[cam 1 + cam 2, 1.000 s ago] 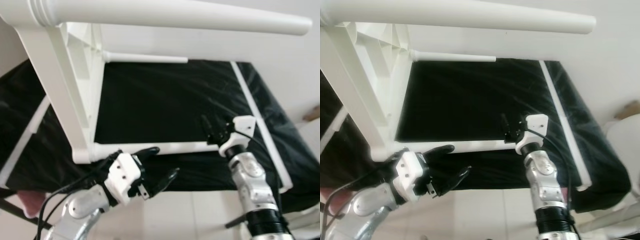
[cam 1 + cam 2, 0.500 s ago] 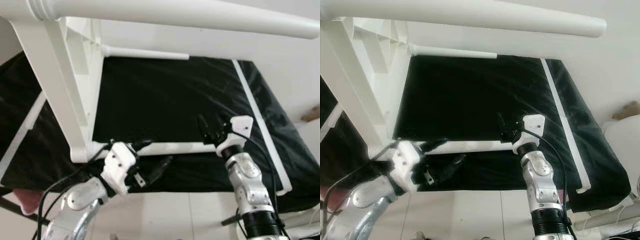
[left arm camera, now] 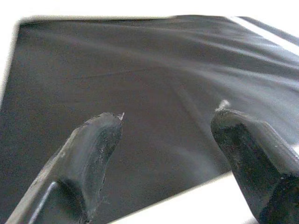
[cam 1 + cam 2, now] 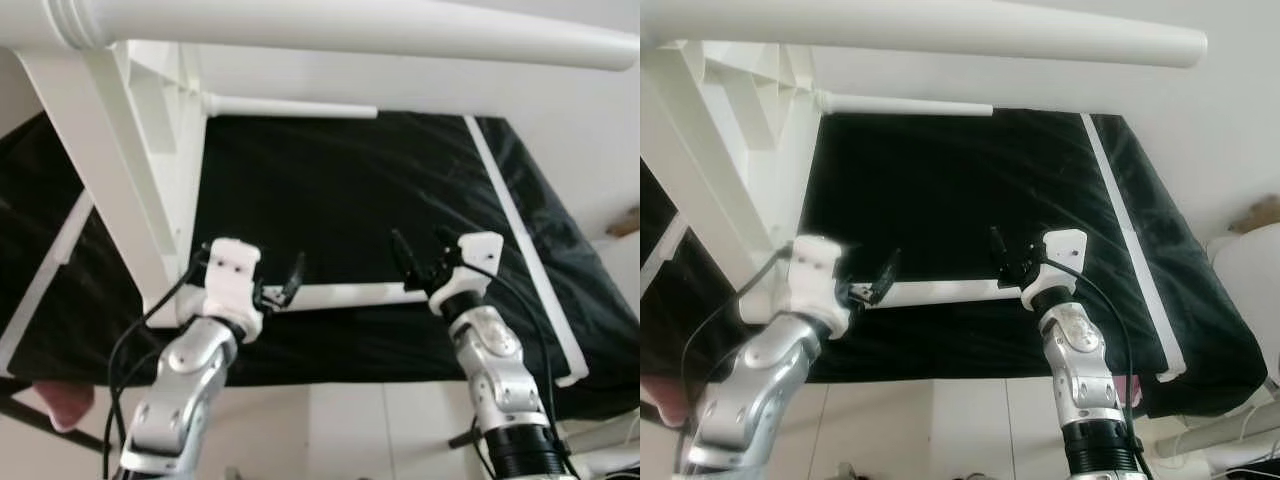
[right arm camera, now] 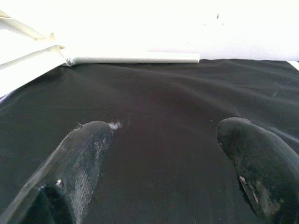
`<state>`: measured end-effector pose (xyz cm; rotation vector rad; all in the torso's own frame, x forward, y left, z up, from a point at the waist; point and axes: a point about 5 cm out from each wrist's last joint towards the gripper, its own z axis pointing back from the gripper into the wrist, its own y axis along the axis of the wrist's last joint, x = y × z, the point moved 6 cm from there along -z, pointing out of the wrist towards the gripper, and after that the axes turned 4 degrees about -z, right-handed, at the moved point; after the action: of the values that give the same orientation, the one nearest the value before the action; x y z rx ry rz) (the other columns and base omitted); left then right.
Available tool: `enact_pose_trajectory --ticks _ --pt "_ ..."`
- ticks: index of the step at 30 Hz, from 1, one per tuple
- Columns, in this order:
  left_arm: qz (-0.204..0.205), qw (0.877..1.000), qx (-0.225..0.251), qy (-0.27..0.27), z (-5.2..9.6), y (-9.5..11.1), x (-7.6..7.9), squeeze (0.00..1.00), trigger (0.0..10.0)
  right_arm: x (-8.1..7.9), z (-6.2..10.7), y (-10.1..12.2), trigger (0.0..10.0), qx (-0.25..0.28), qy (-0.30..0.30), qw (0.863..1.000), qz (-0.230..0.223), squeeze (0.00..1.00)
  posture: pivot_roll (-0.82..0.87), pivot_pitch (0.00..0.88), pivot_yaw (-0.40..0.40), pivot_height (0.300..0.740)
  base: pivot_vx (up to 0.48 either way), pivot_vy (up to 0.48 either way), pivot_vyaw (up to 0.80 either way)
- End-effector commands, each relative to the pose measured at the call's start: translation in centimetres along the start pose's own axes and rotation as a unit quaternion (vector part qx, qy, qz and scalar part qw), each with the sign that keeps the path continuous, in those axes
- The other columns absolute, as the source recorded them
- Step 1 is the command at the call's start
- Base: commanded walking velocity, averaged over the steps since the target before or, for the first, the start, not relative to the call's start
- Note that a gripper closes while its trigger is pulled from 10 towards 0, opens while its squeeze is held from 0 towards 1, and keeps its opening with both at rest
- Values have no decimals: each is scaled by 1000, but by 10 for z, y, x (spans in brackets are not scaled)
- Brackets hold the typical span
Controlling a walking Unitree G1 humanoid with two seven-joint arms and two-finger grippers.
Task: Building children table
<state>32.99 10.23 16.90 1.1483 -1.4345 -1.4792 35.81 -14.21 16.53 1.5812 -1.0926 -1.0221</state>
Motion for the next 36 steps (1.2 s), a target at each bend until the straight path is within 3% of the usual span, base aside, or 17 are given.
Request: enact_pose_trajectory --ticks 1,6,11,14,25,31,36 --pt "-12 999 -16 30 -1 -6 -9 0 10000 -3 -1 -3 10000 -8 9 1000 -4 0 70 104 -46 740 0 0 0" --pt "-28 997 -34 68 -2 -9 -23 0 10000 -8 -5 -2 10000 -11 24 1000 -5 0 74 110 -50 740 0 0 0" --pt "-39 996 -38 73 1 -10 -31 0 10000 -12 -4 -6 10000 -22 37 999 -3 0 77 112 -54 740 0 0 0" --pt "-70 991 -55 99 10 -16 -56 0 10000 -21 2 -30 10000 -77 67 995 10 0 81 117 -62 740 0 0 0" --pt "-104 985 -77 117 27 -23 -83 0 10000 -43 10 -53 10000 -124 117 985 12 0 95 118 -75 740 0 0 0" --pt "-117 984 -80 109 34 -25 -83 0 10000 -52 11 -57 10000 -133 136 982 10 0 101 118 -78 740 0 0 0" --pt "-103 990 -69 69 32 -24 -70 0 10000 -70 6 -57 10000 -126 153 980 -3 0 102 113 -82 740 0 0 0"
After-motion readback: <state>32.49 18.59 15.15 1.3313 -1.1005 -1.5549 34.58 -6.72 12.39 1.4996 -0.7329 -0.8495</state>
